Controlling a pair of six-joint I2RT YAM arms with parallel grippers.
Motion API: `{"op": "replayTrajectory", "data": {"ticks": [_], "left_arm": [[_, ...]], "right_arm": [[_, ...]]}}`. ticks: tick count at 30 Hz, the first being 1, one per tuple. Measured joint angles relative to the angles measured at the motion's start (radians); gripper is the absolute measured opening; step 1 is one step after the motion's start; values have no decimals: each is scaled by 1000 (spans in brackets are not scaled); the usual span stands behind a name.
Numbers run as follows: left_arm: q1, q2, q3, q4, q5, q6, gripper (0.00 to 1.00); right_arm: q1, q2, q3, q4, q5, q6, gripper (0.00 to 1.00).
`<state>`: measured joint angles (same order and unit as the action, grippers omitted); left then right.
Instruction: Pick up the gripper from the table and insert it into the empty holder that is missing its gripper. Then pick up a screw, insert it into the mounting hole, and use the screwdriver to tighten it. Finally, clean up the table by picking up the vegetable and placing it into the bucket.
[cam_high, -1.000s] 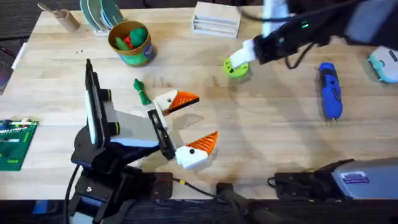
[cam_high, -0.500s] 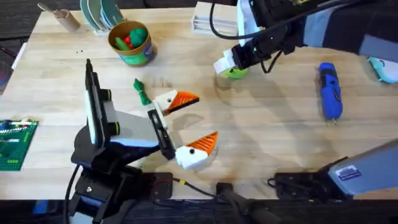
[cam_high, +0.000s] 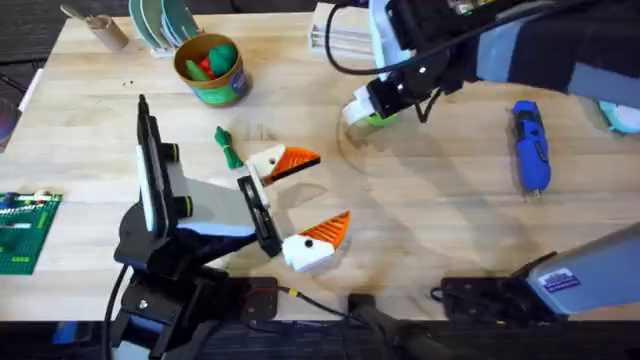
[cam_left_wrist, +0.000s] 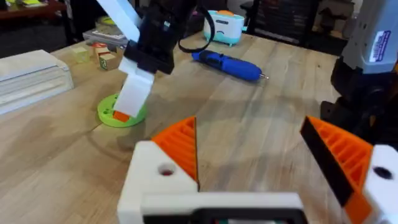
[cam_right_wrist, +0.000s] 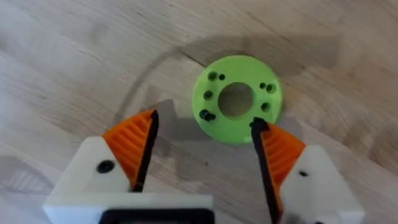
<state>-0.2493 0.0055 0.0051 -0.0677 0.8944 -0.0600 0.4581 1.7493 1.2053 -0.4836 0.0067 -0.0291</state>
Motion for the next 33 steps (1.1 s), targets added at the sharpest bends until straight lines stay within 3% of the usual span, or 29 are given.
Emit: {"op": "replayTrajectory", "data": {"ticks": [2,13,33], "left_arm": [[0,0,0,0,0,0,993],[0,0,0,0,0,0,992],[0,0,0,0,0,0,993]], "right_arm": [[27,0,0,-8,74,30,914],[26,5,0,-10,75,55,910],[26,42,0,-2,76,56,469]]}}
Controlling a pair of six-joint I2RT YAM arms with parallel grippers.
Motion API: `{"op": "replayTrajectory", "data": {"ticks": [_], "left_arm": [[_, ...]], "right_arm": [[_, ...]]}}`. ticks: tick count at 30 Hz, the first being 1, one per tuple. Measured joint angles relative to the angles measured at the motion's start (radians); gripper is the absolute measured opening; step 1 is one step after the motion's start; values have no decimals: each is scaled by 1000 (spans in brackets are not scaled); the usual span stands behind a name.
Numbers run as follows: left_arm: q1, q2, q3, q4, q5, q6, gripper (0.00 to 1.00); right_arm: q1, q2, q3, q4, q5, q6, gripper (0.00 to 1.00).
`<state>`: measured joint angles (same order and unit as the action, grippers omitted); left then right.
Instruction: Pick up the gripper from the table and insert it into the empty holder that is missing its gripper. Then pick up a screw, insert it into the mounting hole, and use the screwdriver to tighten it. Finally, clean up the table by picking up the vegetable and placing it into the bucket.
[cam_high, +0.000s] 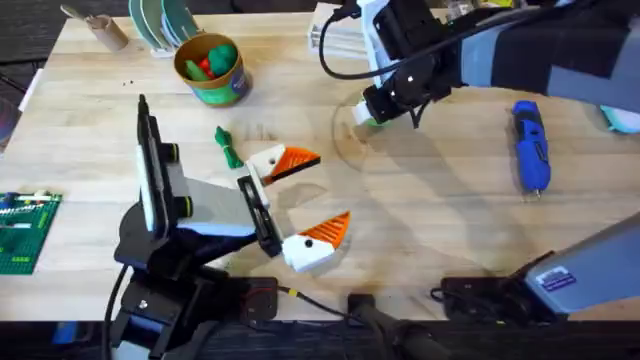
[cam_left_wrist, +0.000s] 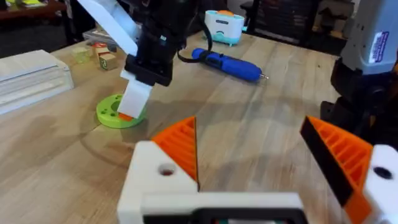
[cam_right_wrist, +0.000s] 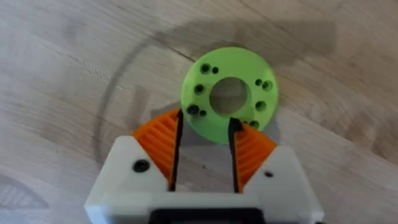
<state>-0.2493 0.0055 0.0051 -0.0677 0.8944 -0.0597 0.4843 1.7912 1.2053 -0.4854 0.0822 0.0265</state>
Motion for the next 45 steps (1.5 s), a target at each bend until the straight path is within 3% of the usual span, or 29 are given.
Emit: {"op": "replayTrajectory", "data": {"ticks": [29,45], "left_arm": [[0,0,0,0,0,0,993],[0,0,0,0,0,0,993]], "right_arm": [[60,20,0,66,60,-53,465],[59,32,4,74,90,-57,149]]}}
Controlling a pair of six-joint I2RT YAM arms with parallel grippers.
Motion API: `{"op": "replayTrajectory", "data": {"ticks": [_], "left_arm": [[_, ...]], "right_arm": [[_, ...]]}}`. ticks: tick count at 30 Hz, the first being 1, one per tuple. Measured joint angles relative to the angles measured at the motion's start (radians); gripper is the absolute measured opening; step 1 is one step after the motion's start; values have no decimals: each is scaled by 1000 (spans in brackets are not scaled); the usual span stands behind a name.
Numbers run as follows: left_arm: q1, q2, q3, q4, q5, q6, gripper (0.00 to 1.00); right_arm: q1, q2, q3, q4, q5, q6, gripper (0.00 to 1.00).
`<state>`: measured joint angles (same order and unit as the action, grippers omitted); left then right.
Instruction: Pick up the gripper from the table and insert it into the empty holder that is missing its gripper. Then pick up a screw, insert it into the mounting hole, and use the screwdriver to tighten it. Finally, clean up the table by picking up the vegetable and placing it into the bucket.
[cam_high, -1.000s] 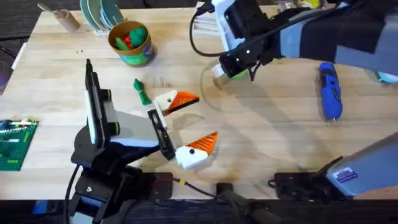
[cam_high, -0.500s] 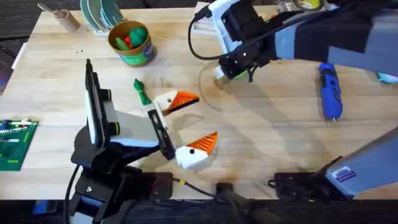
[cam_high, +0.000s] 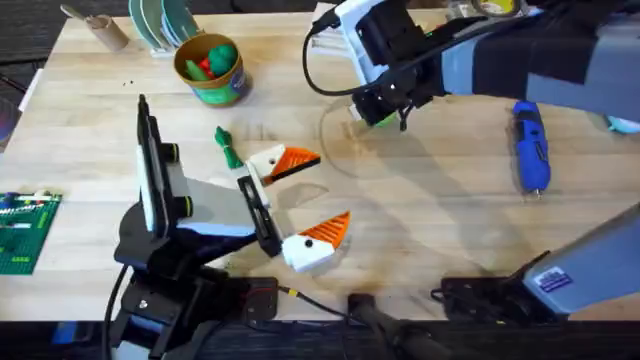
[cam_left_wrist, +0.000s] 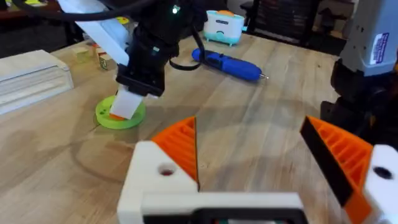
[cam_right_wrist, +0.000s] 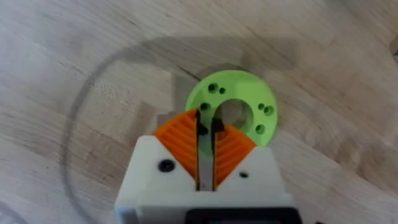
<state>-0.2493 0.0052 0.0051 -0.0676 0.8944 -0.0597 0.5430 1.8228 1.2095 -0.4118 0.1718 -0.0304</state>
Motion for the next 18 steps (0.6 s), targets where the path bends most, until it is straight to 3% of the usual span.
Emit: {"op": "replayTrajectory", "data": {"ticks": [7,18], "left_arm": [[0,0,0,0,0,0,993],[0,0,0,0,0,0,992]], "right_arm": [[0,0,2,2,0,-1,10],[0,0,2,0,0,0,7]]}}
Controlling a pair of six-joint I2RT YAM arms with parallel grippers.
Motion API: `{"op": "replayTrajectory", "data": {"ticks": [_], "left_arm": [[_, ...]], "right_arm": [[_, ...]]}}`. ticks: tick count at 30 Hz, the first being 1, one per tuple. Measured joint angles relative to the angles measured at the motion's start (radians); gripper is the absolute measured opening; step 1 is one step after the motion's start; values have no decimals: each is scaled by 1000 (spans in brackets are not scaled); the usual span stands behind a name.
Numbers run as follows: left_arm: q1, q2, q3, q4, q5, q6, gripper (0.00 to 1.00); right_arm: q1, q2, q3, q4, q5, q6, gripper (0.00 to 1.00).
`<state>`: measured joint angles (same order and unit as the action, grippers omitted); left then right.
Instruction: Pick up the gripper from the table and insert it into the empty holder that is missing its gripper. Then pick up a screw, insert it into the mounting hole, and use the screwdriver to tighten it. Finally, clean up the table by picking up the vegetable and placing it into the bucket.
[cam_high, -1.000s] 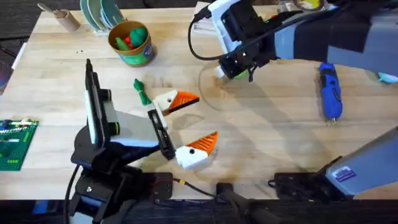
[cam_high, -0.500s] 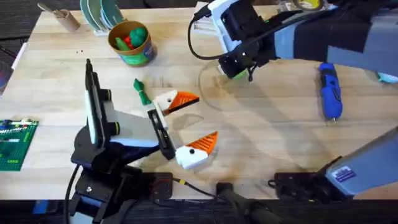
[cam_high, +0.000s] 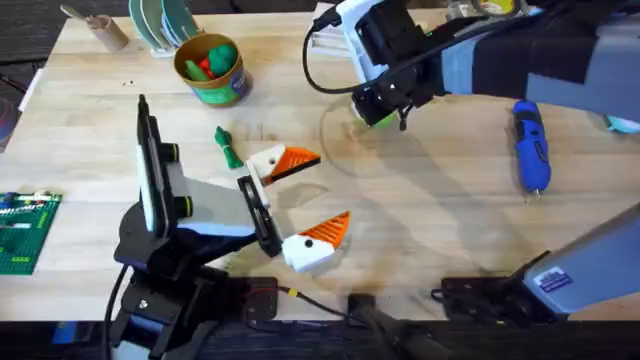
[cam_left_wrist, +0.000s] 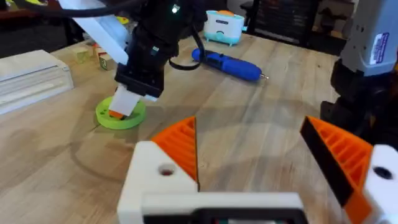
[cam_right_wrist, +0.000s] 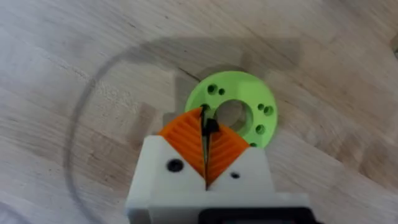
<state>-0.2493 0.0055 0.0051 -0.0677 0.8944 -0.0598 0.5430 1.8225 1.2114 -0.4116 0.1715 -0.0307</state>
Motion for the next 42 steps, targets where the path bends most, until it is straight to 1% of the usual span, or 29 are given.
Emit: {"op": "replayTrajectory", "data": {"ticks": [4,11,22,33,37,42], "left_arm": [[0,0,0,0,0,0,992],[0,0,0,0,0,0,993],[0,0,0,0,0,0,993],[0,0,0,0,0,0,992],[0,0,0,0,0,0,993],[0,0,0,0,0,0,993]], "right_arm": [[0,0,3,-8,0,0,16],[2,0,5,-39,-3,0,185],[2,0,9,-50,-4,-1,272],[2,0,11,-71,-3,-4,267],[2,-2,12,-72,-3,-7,147],[2,-2,13,-72,1,-7,52]]}}
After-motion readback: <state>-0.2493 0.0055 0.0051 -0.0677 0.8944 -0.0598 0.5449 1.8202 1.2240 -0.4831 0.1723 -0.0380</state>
